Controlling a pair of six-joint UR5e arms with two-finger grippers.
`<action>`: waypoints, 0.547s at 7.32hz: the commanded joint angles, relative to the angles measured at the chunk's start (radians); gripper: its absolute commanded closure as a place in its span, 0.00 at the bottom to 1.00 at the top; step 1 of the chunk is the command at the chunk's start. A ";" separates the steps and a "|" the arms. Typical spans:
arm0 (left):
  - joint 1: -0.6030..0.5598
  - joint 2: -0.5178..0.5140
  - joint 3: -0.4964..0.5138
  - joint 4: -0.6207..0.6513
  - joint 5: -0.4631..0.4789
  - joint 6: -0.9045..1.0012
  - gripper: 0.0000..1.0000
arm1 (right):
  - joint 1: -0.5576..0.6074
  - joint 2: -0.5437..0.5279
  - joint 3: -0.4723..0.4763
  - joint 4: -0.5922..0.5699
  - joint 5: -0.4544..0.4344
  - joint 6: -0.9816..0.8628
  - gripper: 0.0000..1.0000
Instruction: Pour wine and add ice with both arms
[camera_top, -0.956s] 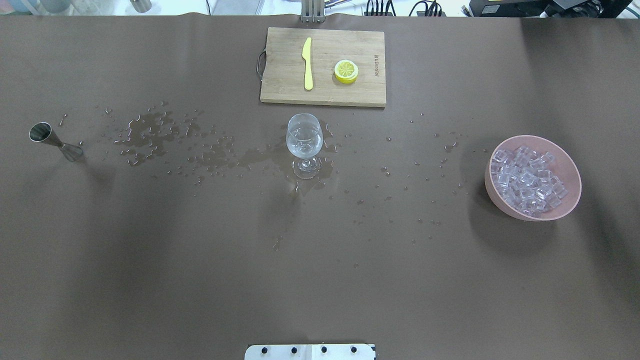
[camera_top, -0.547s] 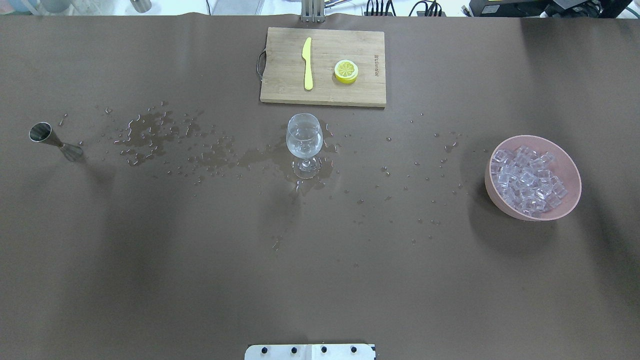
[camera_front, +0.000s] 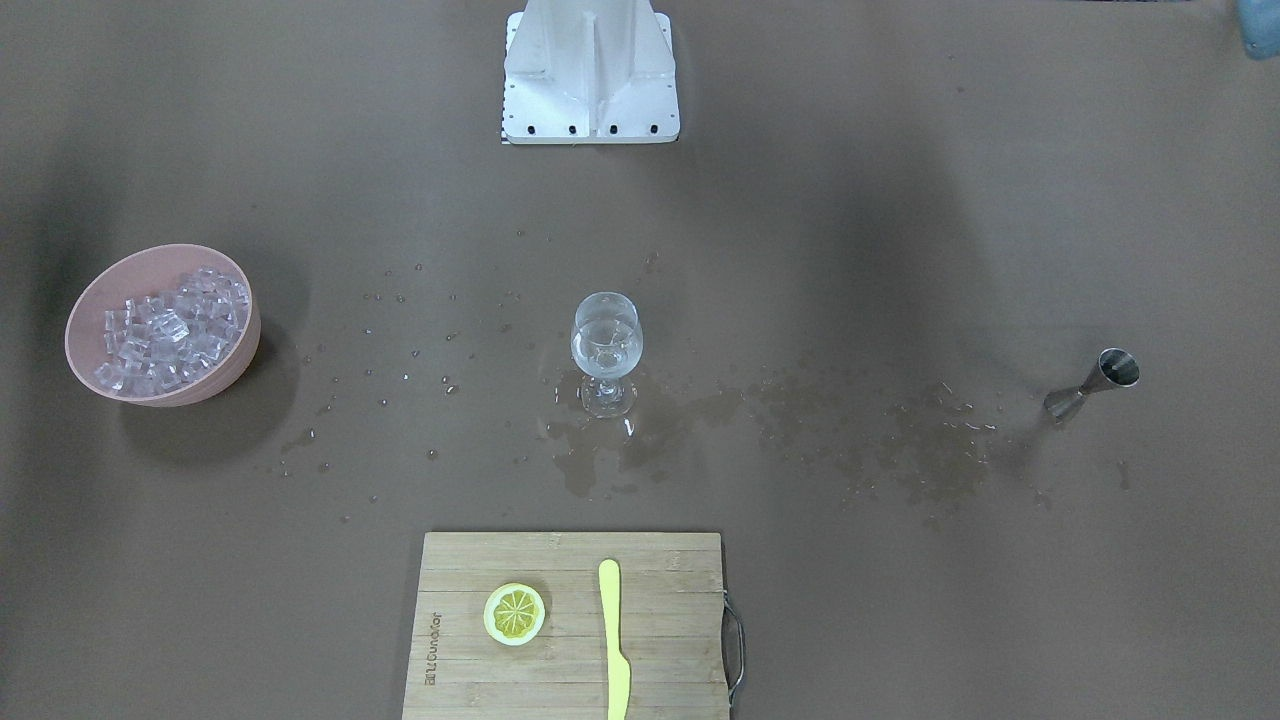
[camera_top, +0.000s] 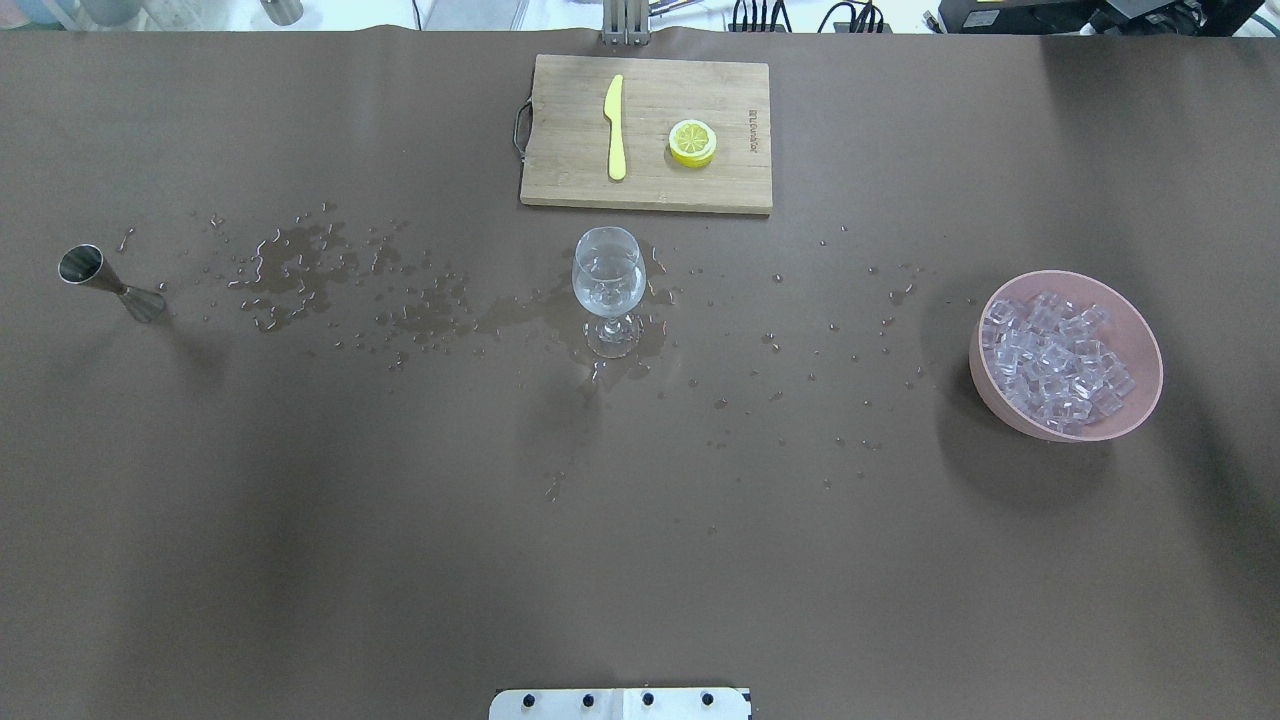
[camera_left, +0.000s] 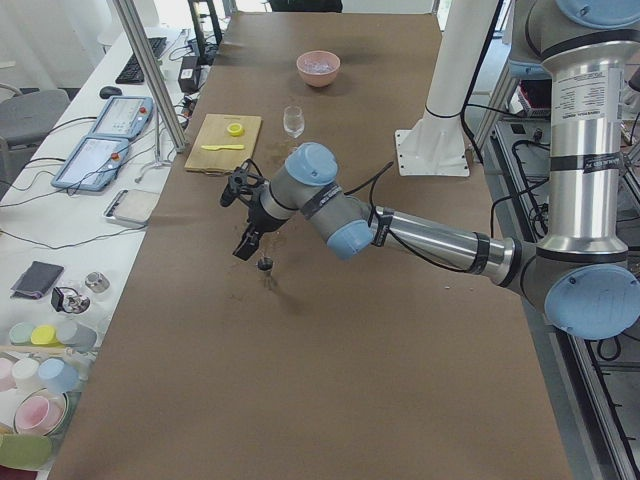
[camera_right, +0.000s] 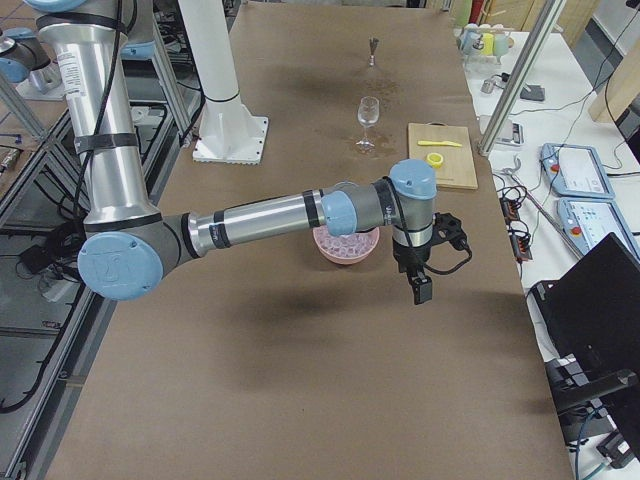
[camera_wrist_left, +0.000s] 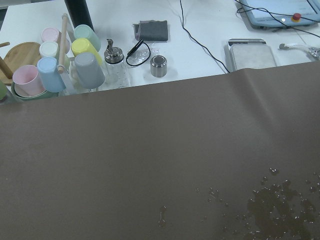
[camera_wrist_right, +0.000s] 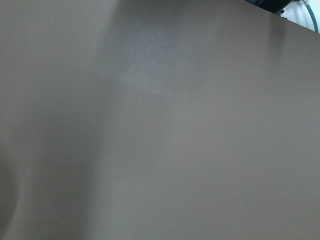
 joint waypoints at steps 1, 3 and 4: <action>0.193 0.059 -0.087 -0.001 0.277 -0.198 0.01 | 0.000 -0.008 0.001 0.000 0.003 0.000 0.00; 0.334 0.064 -0.091 -0.001 0.543 -0.401 0.01 | 0.000 -0.011 0.001 0.000 0.003 0.000 0.00; 0.394 0.069 -0.089 -0.001 0.666 -0.511 0.01 | 0.000 -0.012 0.001 0.000 0.003 0.000 0.00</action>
